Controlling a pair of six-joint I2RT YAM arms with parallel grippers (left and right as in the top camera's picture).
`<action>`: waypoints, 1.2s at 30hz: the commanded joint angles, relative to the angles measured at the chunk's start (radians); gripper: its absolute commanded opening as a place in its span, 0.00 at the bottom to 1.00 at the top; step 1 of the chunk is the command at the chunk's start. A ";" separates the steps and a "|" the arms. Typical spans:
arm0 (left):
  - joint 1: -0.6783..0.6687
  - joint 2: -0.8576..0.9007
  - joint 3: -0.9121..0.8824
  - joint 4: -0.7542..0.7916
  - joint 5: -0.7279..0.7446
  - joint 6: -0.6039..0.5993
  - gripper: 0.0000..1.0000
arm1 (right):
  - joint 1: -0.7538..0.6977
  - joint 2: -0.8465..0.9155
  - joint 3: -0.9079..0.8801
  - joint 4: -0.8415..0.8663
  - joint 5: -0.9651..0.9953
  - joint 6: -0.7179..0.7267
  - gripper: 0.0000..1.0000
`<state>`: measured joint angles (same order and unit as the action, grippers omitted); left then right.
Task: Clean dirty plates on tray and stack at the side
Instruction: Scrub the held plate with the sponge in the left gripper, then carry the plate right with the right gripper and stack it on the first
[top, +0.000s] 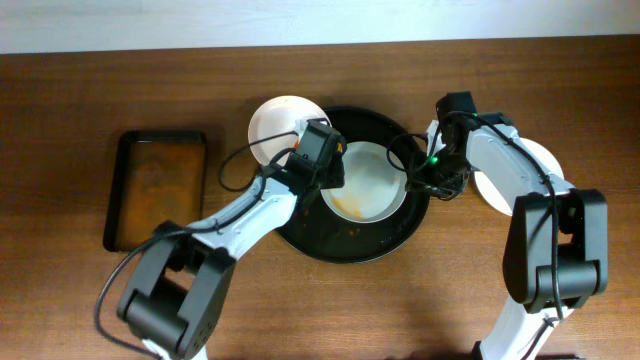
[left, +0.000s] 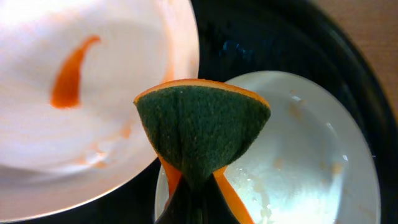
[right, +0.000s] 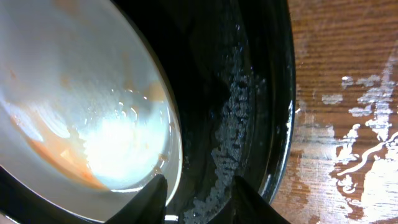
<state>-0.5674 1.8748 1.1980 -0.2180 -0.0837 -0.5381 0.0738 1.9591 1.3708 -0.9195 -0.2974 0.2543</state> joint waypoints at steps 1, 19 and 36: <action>-0.008 -0.085 0.034 -0.021 -0.062 0.043 0.01 | 0.005 0.006 0.009 0.022 -0.004 -0.003 0.41; 0.001 -0.237 0.034 -0.410 -0.167 0.042 0.01 | 0.090 0.100 0.008 0.109 0.130 0.058 0.26; 0.001 -0.237 0.034 -0.423 -0.220 0.042 0.01 | 0.109 -0.227 0.021 0.056 0.502 -0.068 0.04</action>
<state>-0.5728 1.6657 1.2148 -0.6407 -0.2749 -0.5117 0.1711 1.8053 1.3876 -0.8562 0.0677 0.2577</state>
